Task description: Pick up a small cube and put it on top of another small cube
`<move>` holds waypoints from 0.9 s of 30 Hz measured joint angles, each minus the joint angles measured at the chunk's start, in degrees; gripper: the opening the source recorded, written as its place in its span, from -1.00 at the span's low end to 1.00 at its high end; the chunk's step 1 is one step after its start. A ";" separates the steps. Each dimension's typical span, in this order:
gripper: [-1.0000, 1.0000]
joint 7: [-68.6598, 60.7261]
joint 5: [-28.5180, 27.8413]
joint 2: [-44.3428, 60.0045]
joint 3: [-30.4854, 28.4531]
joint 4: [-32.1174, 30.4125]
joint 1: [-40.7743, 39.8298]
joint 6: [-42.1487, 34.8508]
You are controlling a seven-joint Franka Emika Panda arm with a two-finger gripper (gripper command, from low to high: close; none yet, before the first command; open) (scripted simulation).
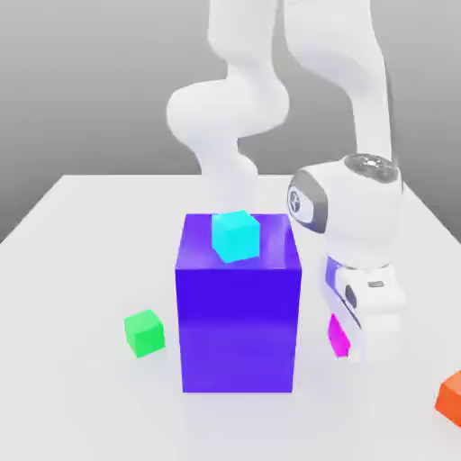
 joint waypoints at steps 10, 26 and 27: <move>-1.00 5.69 -5.10 -6.25 -0.21 0.43 2.60 -9.04; -1.00 33.17 -35.32 -8.95 -3.00 15.47 3.35 -36.73; -1.00 34.93 -37.51 -9.26 -3.54 16.21 3.13 -38.20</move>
